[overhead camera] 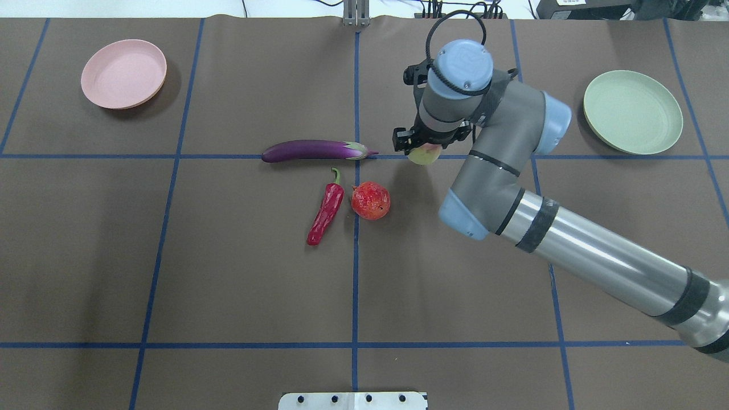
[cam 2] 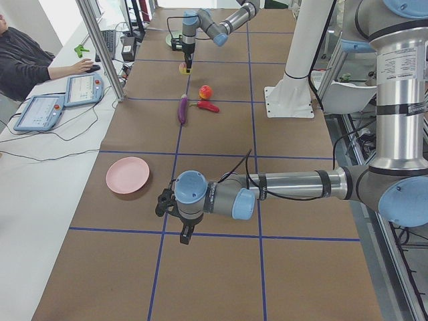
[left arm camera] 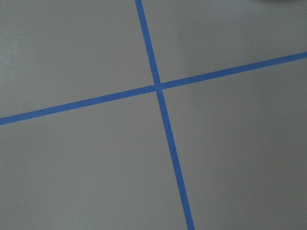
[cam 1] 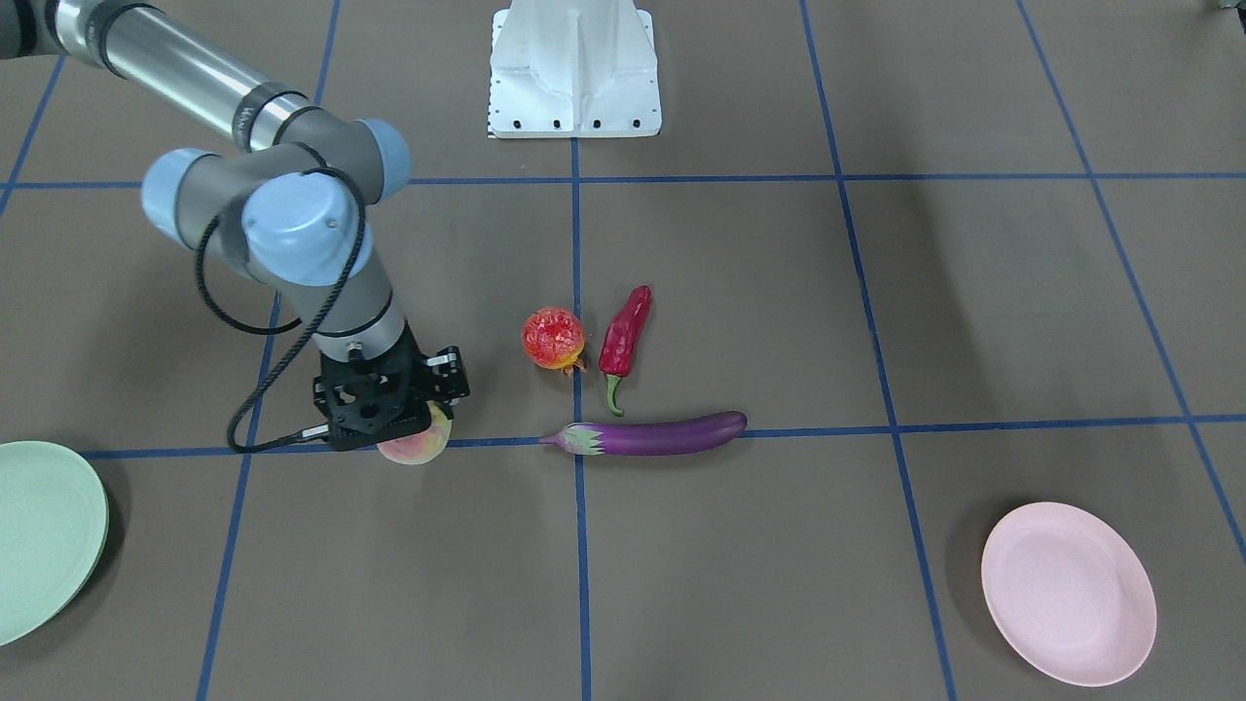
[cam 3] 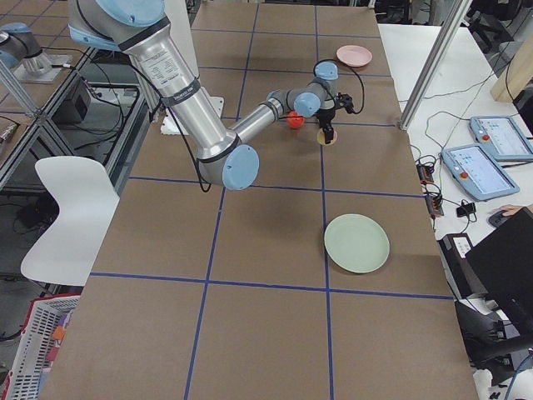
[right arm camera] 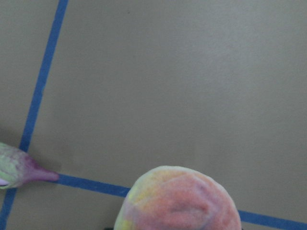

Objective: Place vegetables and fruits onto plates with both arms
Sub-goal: 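Carry the peach with the right gripper onto the pale green plate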

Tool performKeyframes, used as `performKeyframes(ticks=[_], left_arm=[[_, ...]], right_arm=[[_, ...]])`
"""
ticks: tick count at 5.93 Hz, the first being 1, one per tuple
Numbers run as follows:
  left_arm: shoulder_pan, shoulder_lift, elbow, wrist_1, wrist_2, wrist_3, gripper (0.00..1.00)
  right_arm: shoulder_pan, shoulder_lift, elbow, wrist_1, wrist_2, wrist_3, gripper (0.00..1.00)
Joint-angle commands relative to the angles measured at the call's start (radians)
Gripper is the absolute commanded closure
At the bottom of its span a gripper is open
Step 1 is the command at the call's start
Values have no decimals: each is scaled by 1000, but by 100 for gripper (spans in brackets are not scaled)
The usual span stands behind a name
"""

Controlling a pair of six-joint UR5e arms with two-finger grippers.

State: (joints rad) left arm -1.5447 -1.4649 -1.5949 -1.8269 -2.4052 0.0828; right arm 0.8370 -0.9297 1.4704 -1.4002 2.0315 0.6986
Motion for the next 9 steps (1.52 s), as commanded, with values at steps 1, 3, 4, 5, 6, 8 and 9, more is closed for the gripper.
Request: performKeyframes(ticks=[1,3,4,5,6,8,9], left_arm=[[2,0,0,0,0,2,0],[0,0,0,0,0,2,0],[0,0,0,-8,0,2,0],[0,0,0,-20,0,3,0],[0,0,0,-20,0,3,0],[0,0,0,-20,0,5,0],[0,0,0,-20,0,3,0]], right_arm=[[175,-120,16,3,116,-310,100],[357,-246,-22,3,221,-672,100],[417,-256,-127,22,257,-814,100],[441,-258,-271,203,292,-830,100],[442,-256,-363,313,300,-826,100],[442,-258,-367,314,299,-814,1],[451,-267,-349,317,300,-736,1]])
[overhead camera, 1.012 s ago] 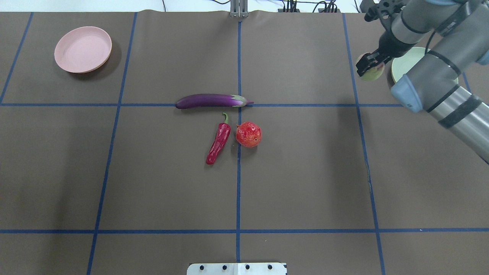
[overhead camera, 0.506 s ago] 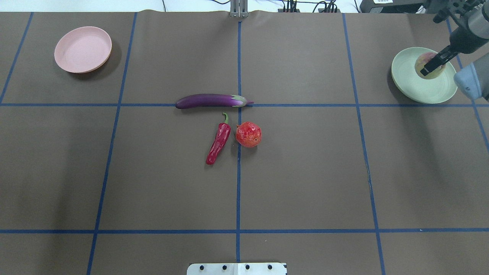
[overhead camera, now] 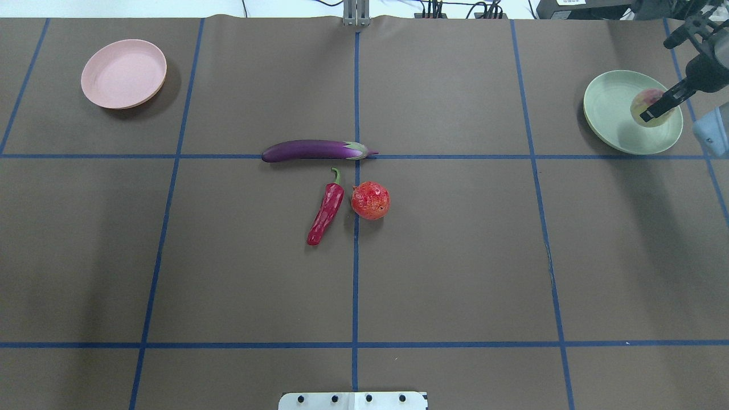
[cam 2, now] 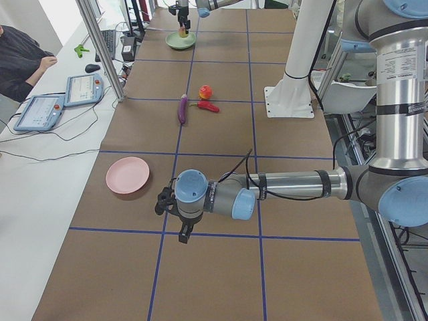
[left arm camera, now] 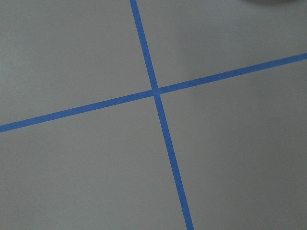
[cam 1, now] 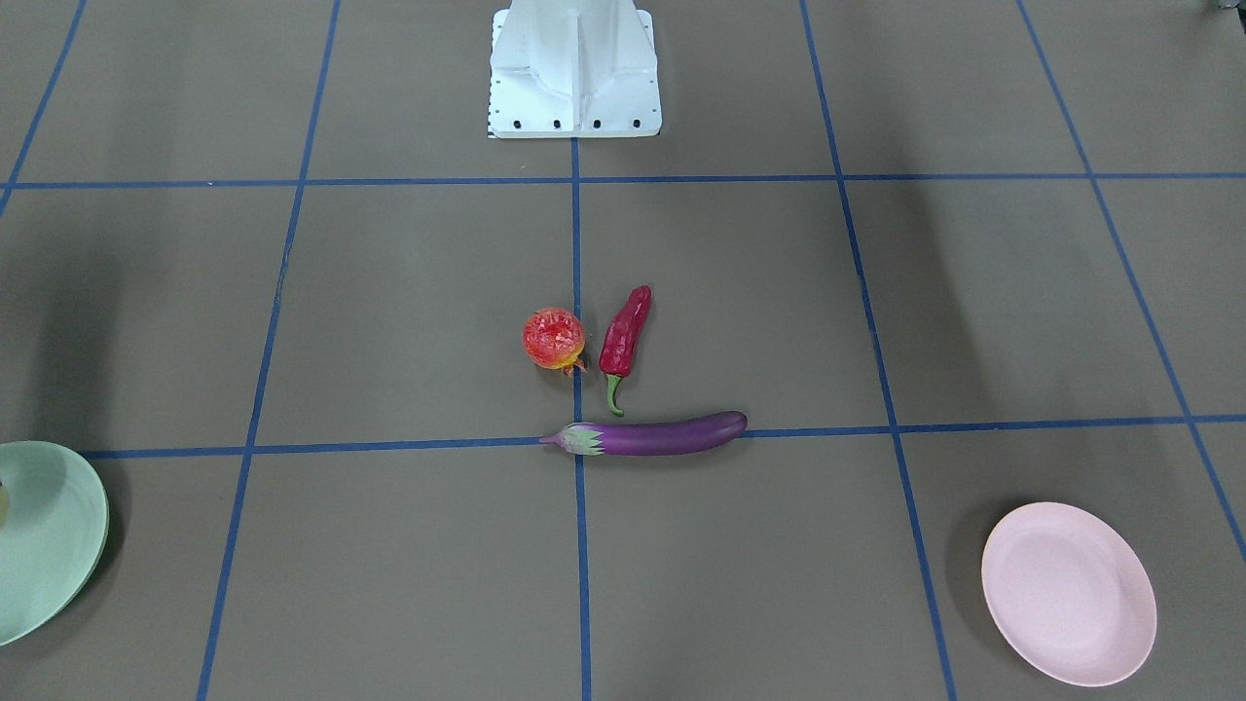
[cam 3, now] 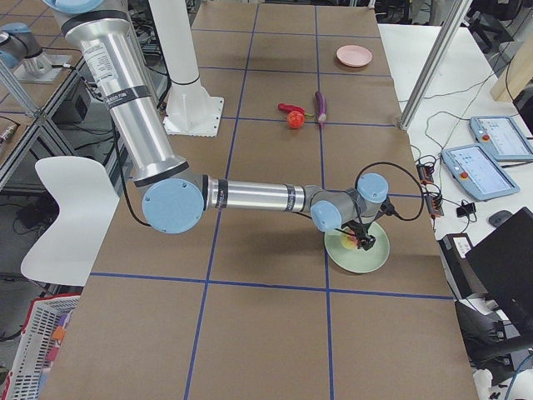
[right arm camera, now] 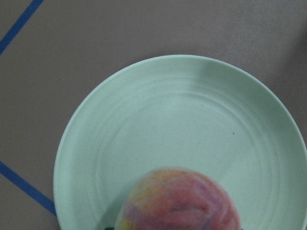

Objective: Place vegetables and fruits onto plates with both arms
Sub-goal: 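Carry the peach with the right gripper onto the pale green plate, then open the right gripper and move it back toward the pomegranate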

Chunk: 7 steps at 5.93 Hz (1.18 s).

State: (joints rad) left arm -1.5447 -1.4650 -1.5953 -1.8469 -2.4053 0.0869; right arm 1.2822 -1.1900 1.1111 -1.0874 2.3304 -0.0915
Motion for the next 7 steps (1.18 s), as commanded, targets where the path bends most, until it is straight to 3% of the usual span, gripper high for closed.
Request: performKeyframes(ticks=[1,3,4,5,6,7], left_arm=[[0,0,0,0,0,1,0],[0,0,0,0,0,-1,0],[0,0,0,0,0,-1,0],[0,0,0,0,0,-1,0],[1,0,0,0,0,-1,0],[2,0,0,0,0,-1,0]], right_arm=[[8,3,79,-3,1,132,1],[-41,32,238,-8,1,295,1],[-116,99,260,-8,0,305,0],[-198,121,304,-5,-14,440,1],[-275,168,328,-8,-76,535,1],[-385,222,328,-9,-194,676,1]])
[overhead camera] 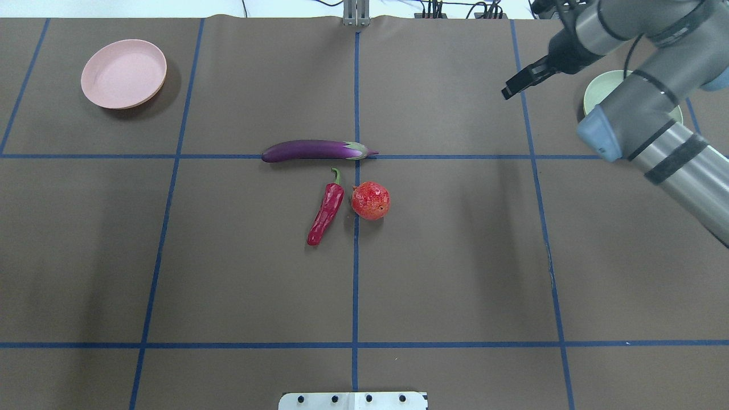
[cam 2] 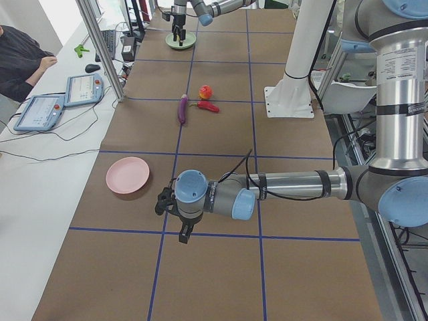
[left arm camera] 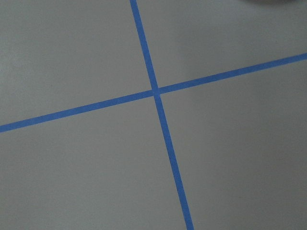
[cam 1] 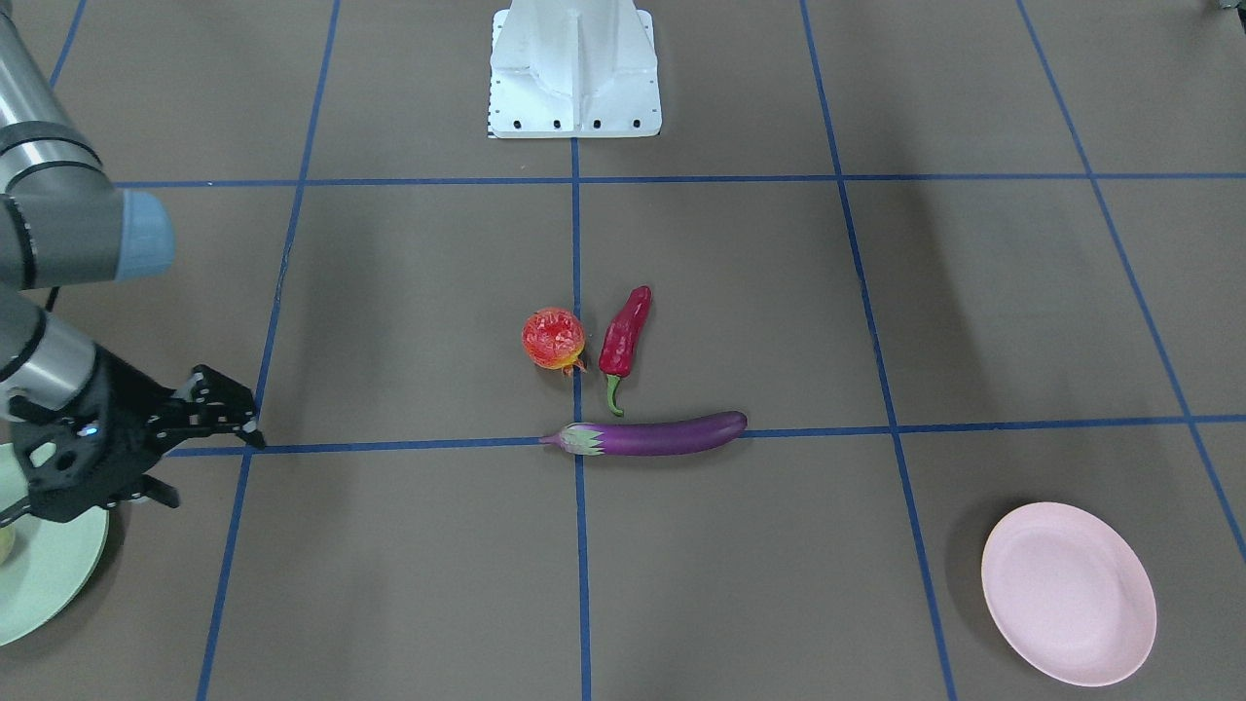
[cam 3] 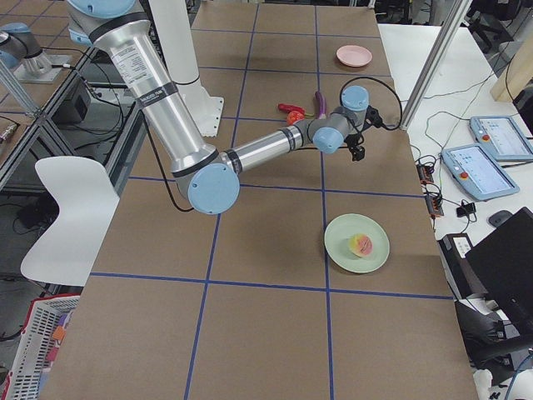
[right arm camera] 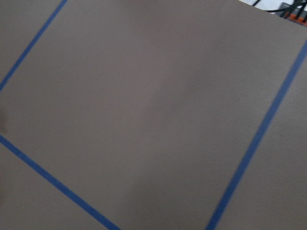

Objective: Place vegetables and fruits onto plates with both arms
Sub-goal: 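Open the right gripper and move it back toward the pomegranate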

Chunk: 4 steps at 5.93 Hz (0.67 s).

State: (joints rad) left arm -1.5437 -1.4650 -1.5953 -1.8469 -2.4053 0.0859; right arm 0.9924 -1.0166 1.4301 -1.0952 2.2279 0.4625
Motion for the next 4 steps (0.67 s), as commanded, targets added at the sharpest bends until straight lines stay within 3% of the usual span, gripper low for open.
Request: performKeyframes(ticks=[1,2,3,4], left_arm=[[1,0,3,2,0,0,0],[1,0,9,0,0,0,0],[1,0,11,0,0,0,0],[1,-1,14,0,0,0,0]], right_arm=[[-186,93,9,-29,-196,212,1],[-258,166,13,-154,-290,243,1],[-329,209,10,-216,-376,267,1],[-366,210,15,-221,-404,269,1]])
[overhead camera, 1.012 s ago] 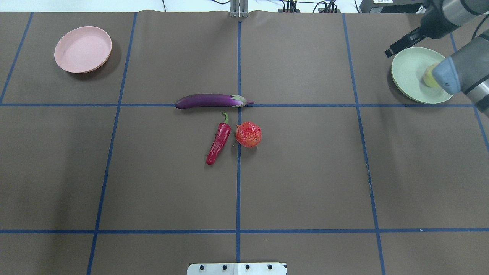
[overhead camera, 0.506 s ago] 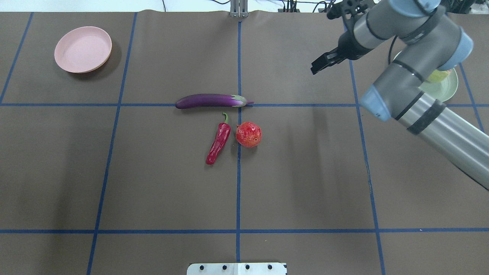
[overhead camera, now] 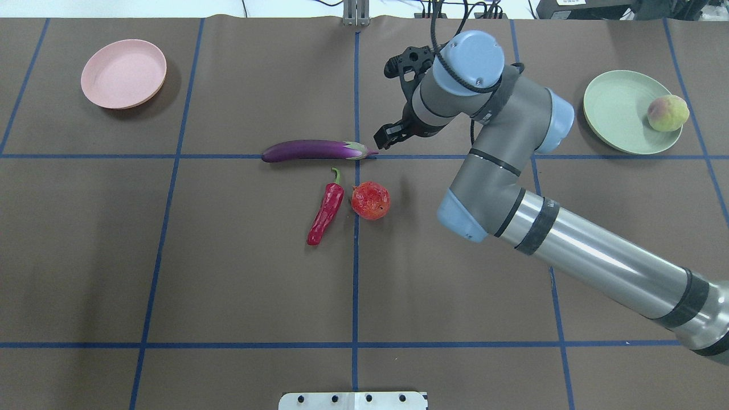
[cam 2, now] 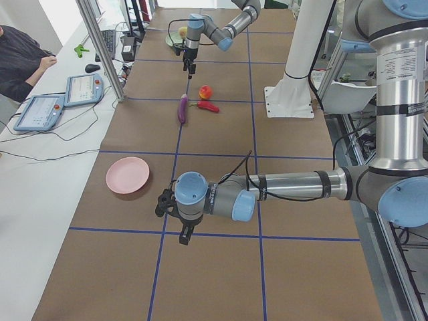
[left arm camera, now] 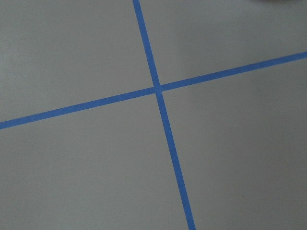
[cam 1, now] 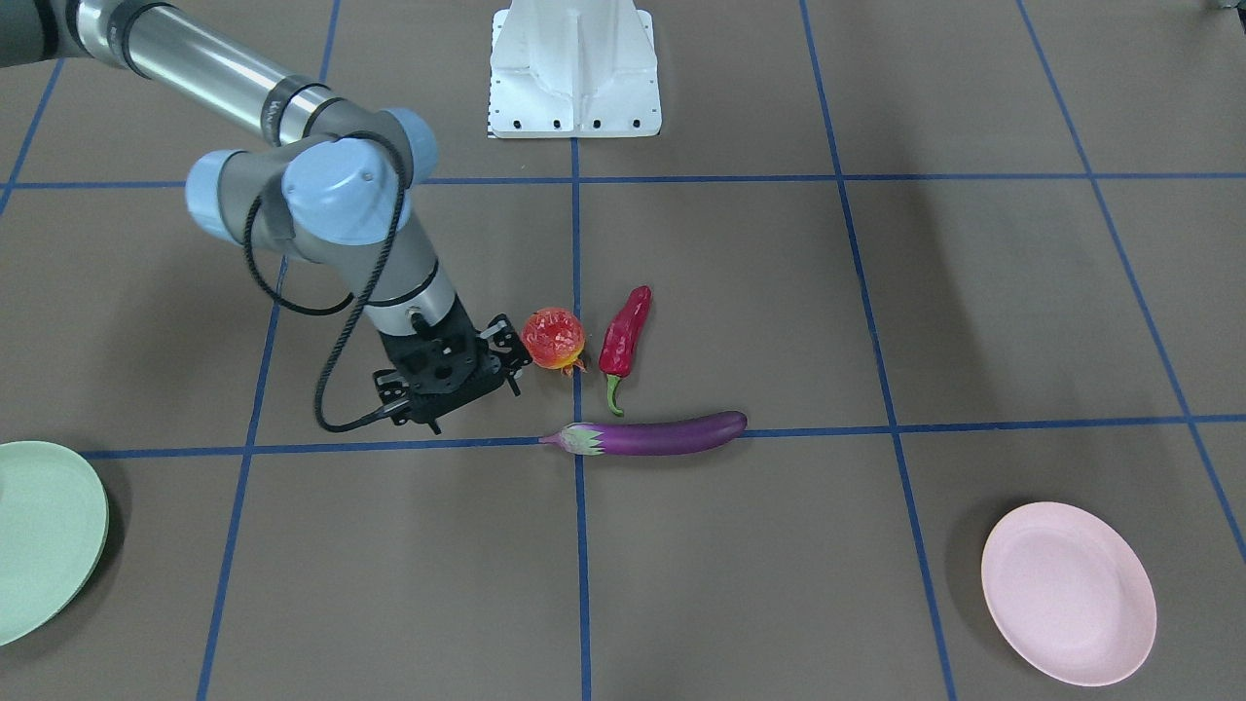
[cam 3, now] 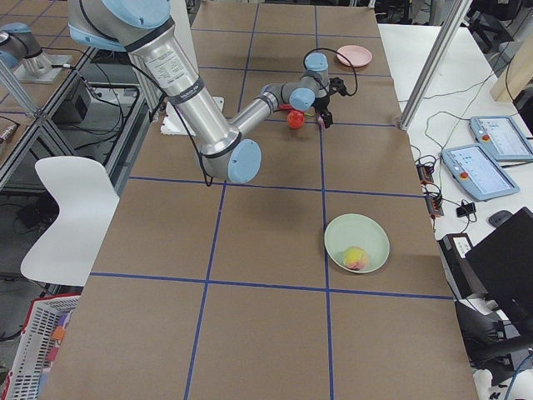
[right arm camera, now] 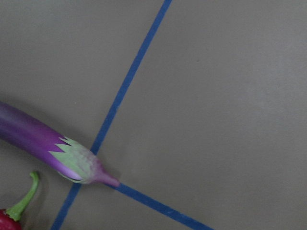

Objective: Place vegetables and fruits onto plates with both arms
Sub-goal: 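Open the right gripper and move it back toward the pomegranate, then grasp the red pomegranate with the right gripper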

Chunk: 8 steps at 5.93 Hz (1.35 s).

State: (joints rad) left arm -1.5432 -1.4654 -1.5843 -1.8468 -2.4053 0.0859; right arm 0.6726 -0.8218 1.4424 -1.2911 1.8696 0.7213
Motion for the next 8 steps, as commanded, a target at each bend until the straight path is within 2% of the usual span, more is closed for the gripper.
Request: performKeyframes(ticks=[1,5,8], left_arm=[[0,-1,3,0,0,0,0],[0,-1,4,0,0,0,0],[0,-1,9,0,0,0,0]], right_arm=[[-91,6,6,-25,-81,10,1],[-145,18,42,-91,-107,15,1],[-194,9,35,-91,-144,15,1]])
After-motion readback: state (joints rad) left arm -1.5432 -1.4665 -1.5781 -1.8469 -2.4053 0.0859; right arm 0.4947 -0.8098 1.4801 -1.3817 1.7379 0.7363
